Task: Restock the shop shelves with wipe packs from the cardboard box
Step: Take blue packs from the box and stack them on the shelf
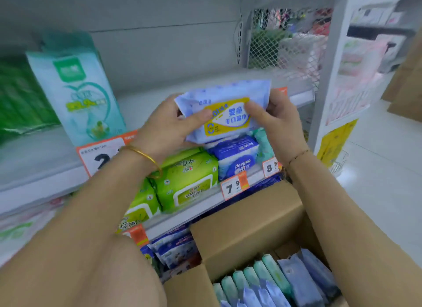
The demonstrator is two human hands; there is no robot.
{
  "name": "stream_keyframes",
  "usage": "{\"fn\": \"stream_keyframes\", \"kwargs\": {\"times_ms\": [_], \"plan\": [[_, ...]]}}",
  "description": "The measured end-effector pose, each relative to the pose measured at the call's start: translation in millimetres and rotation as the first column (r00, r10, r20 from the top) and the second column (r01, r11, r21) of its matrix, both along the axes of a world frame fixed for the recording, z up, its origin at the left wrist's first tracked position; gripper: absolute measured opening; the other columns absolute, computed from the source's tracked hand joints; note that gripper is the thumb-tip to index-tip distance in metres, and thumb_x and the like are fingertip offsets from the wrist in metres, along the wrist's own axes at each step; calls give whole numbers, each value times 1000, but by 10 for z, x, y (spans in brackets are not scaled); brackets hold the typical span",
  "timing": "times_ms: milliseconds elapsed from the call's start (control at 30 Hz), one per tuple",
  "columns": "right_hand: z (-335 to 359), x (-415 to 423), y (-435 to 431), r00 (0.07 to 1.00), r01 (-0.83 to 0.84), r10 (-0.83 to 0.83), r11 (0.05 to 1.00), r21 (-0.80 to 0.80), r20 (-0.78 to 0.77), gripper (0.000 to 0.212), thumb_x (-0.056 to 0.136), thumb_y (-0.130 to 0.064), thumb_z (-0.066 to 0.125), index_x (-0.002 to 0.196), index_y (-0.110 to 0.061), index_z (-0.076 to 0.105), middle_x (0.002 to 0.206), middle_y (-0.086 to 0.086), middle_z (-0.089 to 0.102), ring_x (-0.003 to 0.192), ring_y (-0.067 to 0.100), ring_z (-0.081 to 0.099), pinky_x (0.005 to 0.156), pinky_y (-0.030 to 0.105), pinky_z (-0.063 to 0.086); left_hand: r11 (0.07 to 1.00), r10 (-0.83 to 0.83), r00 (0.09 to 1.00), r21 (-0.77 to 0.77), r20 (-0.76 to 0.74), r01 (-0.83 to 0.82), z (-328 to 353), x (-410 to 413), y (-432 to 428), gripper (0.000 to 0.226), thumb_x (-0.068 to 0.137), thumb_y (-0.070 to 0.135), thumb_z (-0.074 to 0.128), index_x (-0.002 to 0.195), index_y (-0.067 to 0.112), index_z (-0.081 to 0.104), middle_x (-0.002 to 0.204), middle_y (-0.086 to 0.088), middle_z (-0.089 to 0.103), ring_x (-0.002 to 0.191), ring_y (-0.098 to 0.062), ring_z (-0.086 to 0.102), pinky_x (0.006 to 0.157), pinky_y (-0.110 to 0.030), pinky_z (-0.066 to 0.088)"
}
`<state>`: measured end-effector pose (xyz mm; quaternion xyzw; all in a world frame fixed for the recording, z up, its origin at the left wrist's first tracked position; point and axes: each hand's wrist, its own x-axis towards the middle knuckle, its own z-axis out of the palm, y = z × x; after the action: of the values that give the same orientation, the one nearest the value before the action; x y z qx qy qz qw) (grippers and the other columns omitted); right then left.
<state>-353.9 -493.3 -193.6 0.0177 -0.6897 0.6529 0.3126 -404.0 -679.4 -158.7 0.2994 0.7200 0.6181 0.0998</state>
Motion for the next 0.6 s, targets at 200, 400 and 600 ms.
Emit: {"fn": "stream_keyframes", "kwargs": {"times_ms": [200, 400, 600], "plan": [[535, -757, 26, 995, 102, -100, 981, 163, -20, 43, 65, -27, 72, 102, -10, 58, 105, 19, 66, 98, 34, 64, 89, 48, 52, 912, 365, 849, -38, -382, -409, 359, -689, 51, 39, 82, 16, 69, 116, 2, 55, 100, -4, 54, 87, -13, 49, 56, -5, 38], [443, -1057, 51, 939, 188, -301, 853, 487, 165, 51, 81, -13, 69, 125, -3, 46, 113, 15, 59, 103, 29, 56, 92, 43, 46, 830, 388, 817, -223, -427, -511, 160, -877, 115, 49, 78, 12, 73, 121, 1, 52, 102, -4, 49, 90, -14, 46, 63, -18, 30], [342, -1051, 44, 916, 164, -351, 769, 618, 193, 48, 87, -13, 62, 130, -9, 43, 127, 14, 53, 113, 29, 52, 93, 37, 41, 802, 308, 853, -368, -422, -472, 132, -868, 70, 42, 78, 19, 72, 115, 6, 55, 109, -15, 62, 82, -27, 58, 67, -26, 44]]}}
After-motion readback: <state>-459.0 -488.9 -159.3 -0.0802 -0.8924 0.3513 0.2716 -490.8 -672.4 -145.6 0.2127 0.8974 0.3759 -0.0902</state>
